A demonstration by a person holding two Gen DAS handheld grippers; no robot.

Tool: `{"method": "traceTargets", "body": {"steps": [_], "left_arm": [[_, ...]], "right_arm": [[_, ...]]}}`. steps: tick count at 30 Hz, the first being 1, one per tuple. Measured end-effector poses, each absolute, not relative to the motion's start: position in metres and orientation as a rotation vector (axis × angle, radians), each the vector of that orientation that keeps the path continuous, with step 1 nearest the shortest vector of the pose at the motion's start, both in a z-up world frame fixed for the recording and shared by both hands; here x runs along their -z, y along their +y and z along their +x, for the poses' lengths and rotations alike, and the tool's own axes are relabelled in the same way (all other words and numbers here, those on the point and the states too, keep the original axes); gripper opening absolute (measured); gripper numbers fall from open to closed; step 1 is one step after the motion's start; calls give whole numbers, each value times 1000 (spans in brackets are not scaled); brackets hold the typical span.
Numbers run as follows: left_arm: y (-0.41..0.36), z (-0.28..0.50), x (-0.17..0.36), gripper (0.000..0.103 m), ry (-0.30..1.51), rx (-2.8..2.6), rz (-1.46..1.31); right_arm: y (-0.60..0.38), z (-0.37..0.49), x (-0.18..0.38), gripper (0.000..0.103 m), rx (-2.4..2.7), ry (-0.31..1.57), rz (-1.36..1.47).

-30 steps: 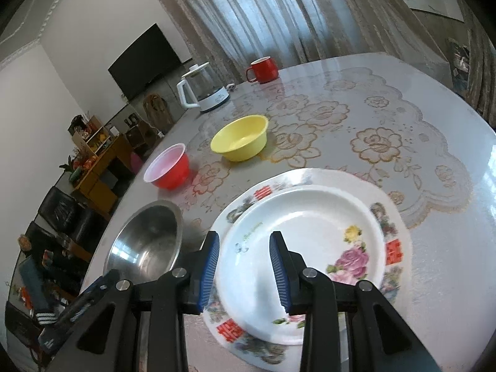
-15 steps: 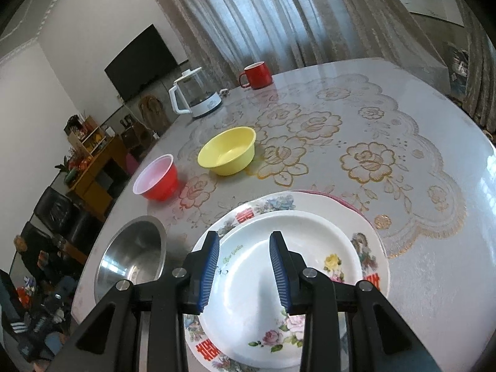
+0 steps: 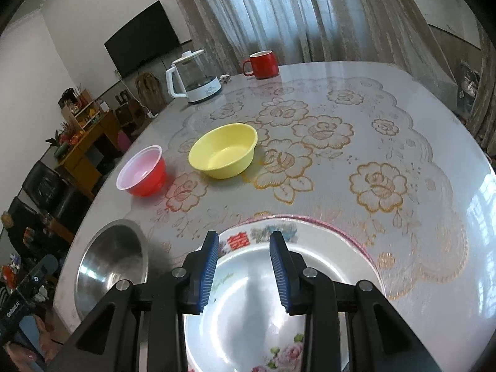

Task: Organize plates and bowls
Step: 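Move the right gripper to the rim of the yellow bowl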

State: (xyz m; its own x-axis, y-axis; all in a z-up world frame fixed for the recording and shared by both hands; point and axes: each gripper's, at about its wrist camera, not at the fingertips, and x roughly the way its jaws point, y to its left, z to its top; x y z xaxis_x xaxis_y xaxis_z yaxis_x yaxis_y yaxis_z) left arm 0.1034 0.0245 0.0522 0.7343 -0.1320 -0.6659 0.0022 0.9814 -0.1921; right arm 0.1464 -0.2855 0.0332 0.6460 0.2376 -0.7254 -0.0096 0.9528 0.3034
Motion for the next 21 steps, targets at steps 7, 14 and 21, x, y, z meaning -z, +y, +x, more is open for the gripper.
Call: {"method": "traceTargets", "body": {"steps": [7, 14, 21], "left_arm": [[-1, 130, -60, 100, 769, 90, -131], [-18, 152, -62, 100, 784, 88, -89], [-28, 179, -59, 100, 806, 90, -59]], "right_arm": [[-284, 188, -26, 34, -152, 906, 241], [-290, 241, -20, 36, -155, 982, 256], [-290, 289, -5, 40, -187, 1057, 320]]}}
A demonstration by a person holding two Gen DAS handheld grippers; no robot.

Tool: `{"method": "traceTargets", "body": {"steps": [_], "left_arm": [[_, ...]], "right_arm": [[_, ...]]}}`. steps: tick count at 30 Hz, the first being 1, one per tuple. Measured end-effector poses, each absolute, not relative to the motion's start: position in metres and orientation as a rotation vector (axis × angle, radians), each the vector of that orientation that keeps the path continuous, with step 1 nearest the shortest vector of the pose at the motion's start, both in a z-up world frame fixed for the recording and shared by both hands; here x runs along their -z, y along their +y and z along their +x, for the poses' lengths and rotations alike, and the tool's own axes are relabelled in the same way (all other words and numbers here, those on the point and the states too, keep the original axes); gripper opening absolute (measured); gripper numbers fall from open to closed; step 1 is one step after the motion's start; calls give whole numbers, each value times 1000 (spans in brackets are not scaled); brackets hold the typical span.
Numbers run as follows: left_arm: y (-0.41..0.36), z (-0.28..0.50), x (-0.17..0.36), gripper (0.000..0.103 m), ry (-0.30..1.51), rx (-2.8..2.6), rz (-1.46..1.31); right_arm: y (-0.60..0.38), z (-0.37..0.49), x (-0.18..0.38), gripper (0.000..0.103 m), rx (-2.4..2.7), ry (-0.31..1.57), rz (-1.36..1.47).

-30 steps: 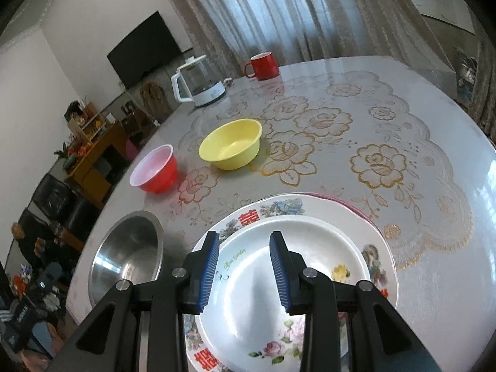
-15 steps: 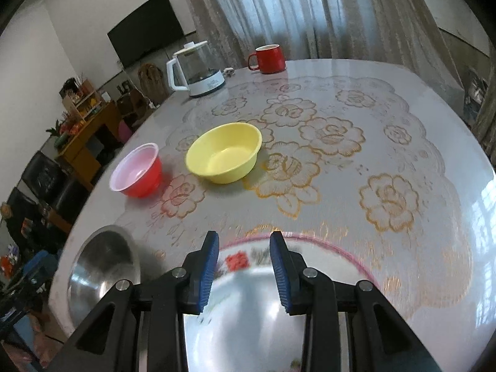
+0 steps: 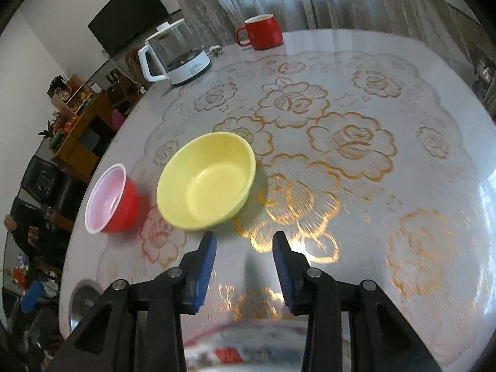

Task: Organize plates and bowls
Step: 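Move the right gripper to the rim of the yellow bowl, then grasp the yellow bowl rim with the right gripper and lift it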

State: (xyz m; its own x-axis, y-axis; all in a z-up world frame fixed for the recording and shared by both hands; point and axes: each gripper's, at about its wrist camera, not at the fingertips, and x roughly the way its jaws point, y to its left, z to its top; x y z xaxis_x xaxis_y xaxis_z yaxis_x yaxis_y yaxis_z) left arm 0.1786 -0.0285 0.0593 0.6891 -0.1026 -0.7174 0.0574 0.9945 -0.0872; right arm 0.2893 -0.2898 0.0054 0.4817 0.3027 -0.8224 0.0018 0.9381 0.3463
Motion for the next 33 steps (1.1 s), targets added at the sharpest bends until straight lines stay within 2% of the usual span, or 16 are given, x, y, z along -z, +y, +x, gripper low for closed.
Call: {"method": "traceTargets", "body": {"steps": [9, 16, 18, 20, 21, 23, 25, 30, 33], "left_arm": [[-35, 227, -53, 100, 853, 117, -82], [-55, 262, -48, 100, 889, 142, -54], [-64, 272, -44, 99, 901, 152, -38], [-73, 282, -40, 94, 915, 161, -22], [-77, 287, -37, 92, 923, 168, -14], [-85, 299, -31, 78, 951, 186, -9], [-91, 311, -23, 74, 985, 196, -10], [-101, 335, -2, 56, 1086, 197, -25], [-108, 338, 4, 37, 1120, 238, -22]], "right_arm": [[-286, 337, 20, 40, -174, 1131, 348], [-287, 342, 26, 40, -193, 1129, 354], [-289, 341, 27, 38, -206, 1125, 357], [-290, 341, 29, 27, -223, 1123, 357], [-291, 342, 29, 24, -228, 1122, 355], [-294, 342, 30, 22, -223, 1122, 349], [-296, 342, 32, 19, -232, 1122, 355], [-299, 342, 34, 18, -245, 1126, 368], [-299, 340, 32, 17, -250, 1125, 350]]}}
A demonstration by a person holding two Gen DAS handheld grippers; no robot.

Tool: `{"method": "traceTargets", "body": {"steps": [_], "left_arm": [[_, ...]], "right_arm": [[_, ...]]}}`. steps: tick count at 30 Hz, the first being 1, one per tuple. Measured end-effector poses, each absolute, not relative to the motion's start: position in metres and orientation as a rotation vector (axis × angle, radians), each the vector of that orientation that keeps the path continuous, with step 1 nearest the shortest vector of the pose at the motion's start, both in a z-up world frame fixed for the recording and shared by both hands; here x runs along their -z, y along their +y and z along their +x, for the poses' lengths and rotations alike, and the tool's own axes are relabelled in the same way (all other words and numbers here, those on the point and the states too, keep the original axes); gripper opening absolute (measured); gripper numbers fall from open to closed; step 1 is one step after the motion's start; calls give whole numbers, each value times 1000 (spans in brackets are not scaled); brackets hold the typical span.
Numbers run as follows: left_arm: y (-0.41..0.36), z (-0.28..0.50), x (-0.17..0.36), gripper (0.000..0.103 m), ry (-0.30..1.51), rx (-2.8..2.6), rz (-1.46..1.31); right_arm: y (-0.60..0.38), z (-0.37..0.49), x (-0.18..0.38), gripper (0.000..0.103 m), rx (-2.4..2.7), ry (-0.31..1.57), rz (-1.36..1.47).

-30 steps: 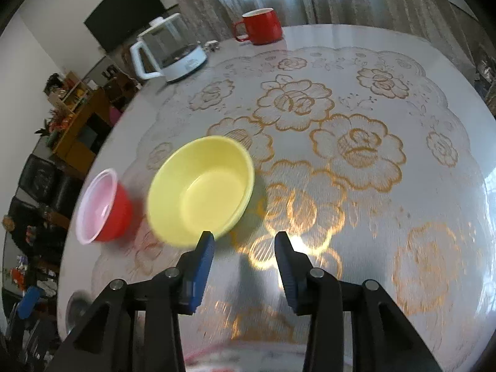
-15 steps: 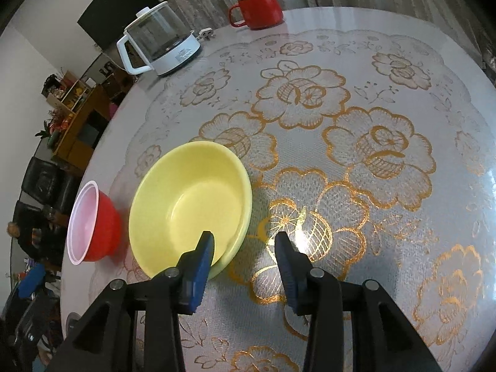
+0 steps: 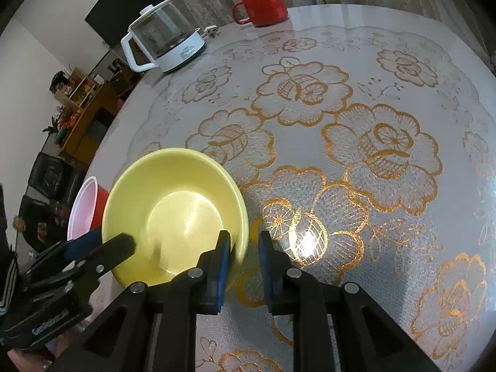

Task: Organize plates and bowls
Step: 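Grasp the yellow bowl rim with the right gripper and lift it, then carry the yellow bowl and lower it into the steel bowl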

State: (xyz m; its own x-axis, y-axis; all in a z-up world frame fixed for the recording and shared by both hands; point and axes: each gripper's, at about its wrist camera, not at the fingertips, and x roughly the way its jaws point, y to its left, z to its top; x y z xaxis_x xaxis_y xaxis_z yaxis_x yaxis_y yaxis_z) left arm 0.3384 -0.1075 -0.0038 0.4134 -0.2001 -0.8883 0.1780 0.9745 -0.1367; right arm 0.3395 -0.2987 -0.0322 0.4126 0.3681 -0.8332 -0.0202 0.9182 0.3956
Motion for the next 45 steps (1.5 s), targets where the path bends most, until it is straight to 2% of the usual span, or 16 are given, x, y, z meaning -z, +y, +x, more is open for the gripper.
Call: {"method": "traceTargets", "body": {"steps": [1, 2, 3, 6, 14, 31, 45], "left_arm": [[-109, 339, 5, 25, 1130, 244, -19], [-111, 339, 7, 17, 1140, 253, -18], [-113, 338, 8, 16, 1145, 258, -17], [-118, 333, 6, 15, 1134, 255, 10], [-112, 307, -16, 15, 1067, 256, 10], [-61, 202, -71, 16, 868, 246, -125], [-19, 121, -76, 16, 789, 209, -202]], "right_arm": [[-298, 339, 32, 17, -253, 1125, 348], [-298, 339, 32, 17, -260, 1125, 354], [-297, 339, 32, 17, -272, 1125, 364], [-294, 339, 32, 10, -275, 1129, 370], [-291, 321, 18, 10, -263, 1094, 388], [-252, 219, -63, 11, -287, 862, 307], [-219, 146, -64, 11, -353, 806, 341]]}}
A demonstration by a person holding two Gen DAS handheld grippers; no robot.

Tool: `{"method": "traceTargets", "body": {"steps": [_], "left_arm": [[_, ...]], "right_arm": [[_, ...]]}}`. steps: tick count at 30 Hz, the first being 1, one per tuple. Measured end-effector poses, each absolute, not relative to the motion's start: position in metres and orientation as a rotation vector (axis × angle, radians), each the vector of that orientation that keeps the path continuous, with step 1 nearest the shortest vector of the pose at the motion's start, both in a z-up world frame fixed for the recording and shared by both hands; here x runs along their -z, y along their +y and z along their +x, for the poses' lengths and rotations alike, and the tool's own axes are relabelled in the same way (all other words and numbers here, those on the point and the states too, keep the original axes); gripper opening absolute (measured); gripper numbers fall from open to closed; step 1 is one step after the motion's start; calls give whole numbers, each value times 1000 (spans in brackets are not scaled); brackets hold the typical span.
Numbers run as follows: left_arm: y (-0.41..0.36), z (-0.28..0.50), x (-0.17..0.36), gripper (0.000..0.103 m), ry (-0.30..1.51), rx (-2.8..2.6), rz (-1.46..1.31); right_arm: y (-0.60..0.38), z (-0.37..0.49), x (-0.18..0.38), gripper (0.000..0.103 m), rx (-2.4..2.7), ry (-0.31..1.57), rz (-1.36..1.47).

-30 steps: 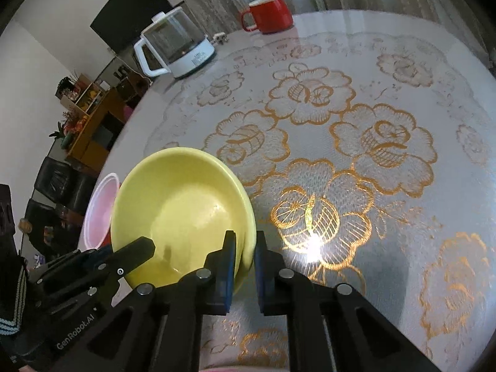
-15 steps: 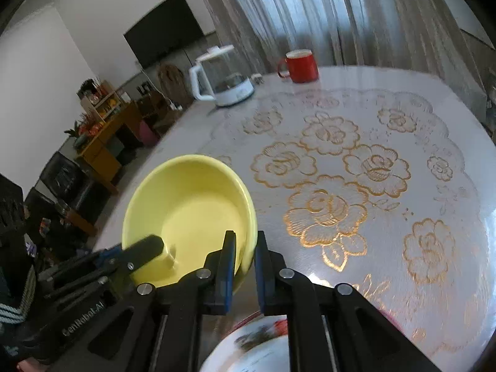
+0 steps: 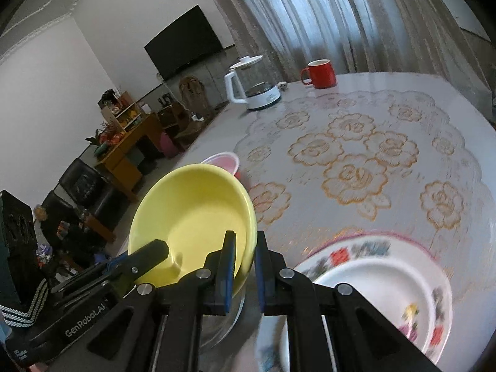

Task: Organize plates and bowls
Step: 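Carry the yellow bowl and lower it into the steel bowl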

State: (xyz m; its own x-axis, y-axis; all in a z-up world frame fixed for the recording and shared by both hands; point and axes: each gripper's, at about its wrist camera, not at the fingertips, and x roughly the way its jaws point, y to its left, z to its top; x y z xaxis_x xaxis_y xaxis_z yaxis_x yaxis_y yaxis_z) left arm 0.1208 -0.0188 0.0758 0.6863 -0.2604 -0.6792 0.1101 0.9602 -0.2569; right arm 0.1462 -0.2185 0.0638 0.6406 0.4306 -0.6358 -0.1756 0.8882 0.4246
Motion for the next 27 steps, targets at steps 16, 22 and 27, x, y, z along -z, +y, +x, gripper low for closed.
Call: {"method": "traceTargets", "body": {"steps": [16, 22, 27], "left_arm": [[16, 76, -61, 16, 785, 187, -255], [23, 73, -54, 16, 801, 208, -267], [28, 75, -41, 16, 830, 188, -262]], "right_arm": [[-189, 104, -52, 12, -401, 823, 349], [-182, 95, -49, 13, -395, 835, 325], [-175, 96, -41, 13, -386, 867, 313]]}}
